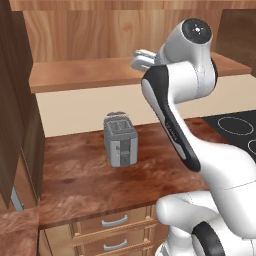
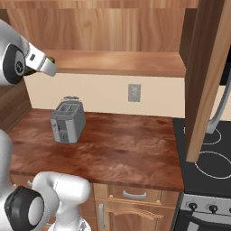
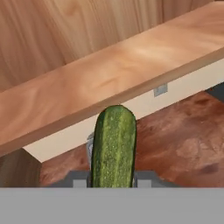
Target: Pick the squashs from the cabinet and place them in one bowl. Pick the peach from the sink and place it in the other bowl.
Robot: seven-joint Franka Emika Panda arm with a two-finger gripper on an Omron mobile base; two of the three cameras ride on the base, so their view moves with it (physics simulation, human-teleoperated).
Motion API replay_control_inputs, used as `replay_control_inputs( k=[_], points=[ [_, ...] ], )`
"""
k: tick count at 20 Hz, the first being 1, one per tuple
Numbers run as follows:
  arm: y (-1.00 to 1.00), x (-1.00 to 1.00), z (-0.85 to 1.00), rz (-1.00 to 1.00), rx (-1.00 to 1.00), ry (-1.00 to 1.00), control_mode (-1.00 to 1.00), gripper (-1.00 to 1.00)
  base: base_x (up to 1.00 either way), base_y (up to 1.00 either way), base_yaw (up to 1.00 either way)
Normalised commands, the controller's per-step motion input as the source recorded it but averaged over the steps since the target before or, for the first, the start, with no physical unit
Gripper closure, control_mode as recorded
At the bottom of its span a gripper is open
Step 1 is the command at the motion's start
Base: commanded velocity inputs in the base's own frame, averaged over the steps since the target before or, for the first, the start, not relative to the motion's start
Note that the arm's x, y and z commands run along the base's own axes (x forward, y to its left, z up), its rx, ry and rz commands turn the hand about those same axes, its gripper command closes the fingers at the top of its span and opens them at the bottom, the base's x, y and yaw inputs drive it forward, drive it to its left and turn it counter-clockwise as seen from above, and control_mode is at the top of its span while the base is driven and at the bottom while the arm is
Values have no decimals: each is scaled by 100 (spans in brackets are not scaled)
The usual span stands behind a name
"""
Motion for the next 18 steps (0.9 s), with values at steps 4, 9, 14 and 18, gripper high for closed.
replay_control_inputs(
  k=[4,9,14,18],
  points=[
    [0,-67,-6,2,0,11,-100,100,0,0,0],
    [0,-63,-33,2,0,9,-100,100,0,0,0],
    [-1,-65,-49,0,0,6,-100,100,0,0,0],
    [-20,-69,-1,1,2,10,-100,100,0,0,0]
  ],
)
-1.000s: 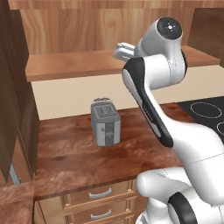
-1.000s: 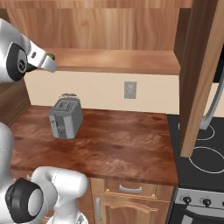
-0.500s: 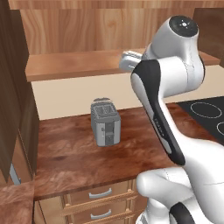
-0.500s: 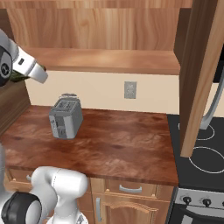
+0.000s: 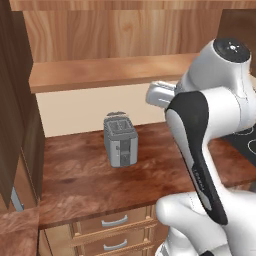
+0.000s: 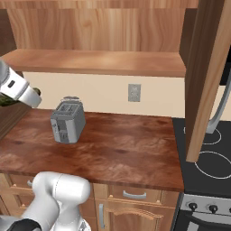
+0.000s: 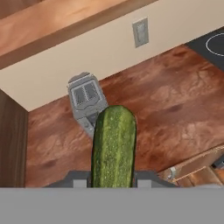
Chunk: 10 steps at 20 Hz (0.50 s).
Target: Pick the squashs from the cabinet and place them in one bowl. Pick the peach from the sink and place it in the other bowl.
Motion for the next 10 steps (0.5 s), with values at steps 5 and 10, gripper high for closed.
replay_control_inputs(
  k=[5,10],
  points=[
    [-23,-59,-15,4,1,11,-100,100,0,0,0],
    [-26,-31,-39,6,0,15,-100,100,0,0,0]
  ],
)
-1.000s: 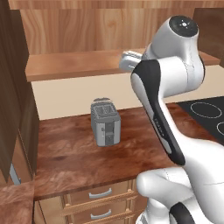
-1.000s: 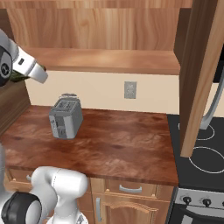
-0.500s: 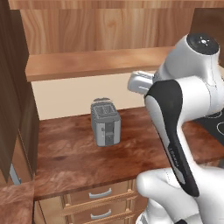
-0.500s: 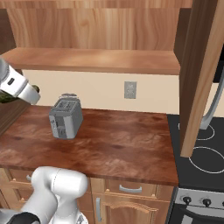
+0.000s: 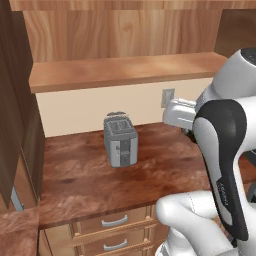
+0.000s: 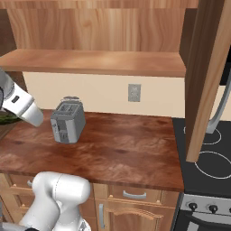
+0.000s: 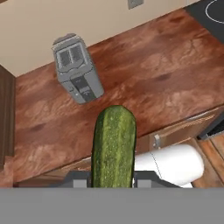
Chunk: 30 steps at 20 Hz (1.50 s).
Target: Pick the squashs from the cabinet and place them in one bowl. Pick the peach from the sink and place it in the other bowl.
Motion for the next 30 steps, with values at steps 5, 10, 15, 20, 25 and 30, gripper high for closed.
replay_control_inputs(
  k=[5,10,15,20,25,30],
  points=[
    [-41,10,-20,2,0,12,-100,100,0,0,0],
    [-24,0,-11,1,0,8,-100,100,0,0,0],
    [-6,4,-35,1,0,10,-100,100,0,0,0],
    [0,6,-36,0,-2,4,-100,100,0,0,0],
    [0,1,-23,0,-5,0,-100,100,0,0,0],
    [0,0,-8,0,-3,0,-100,100,0,0,0]
  ],
)
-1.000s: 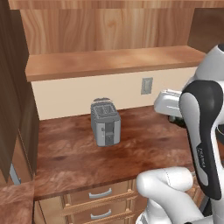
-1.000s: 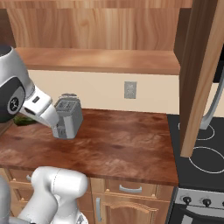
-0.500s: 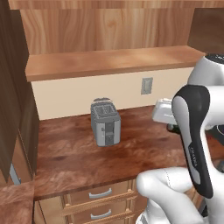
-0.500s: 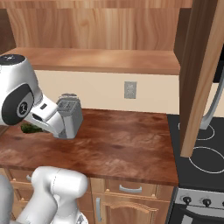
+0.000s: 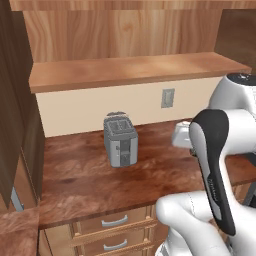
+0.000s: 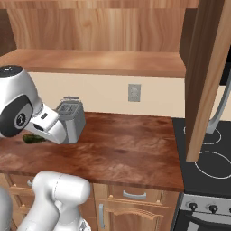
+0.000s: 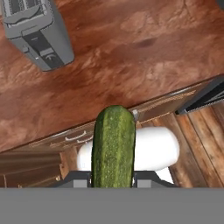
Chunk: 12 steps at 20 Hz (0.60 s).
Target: Pick the squashs from the cabinet and place them in one bowl. Pick the peach from the sink and place it in the other bowl.
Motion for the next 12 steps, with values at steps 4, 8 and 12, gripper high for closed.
replay_control_inputs(
  k=[4,8,12],
  points=[
    [0,0,-20,0,-2,0,-100,100,0,0,0],
    [0,6,-21,2,0,0,-100,100,0,0,0],
    [0,28,-6,12,0,0,-100,100,0,0,0]
  ],
)
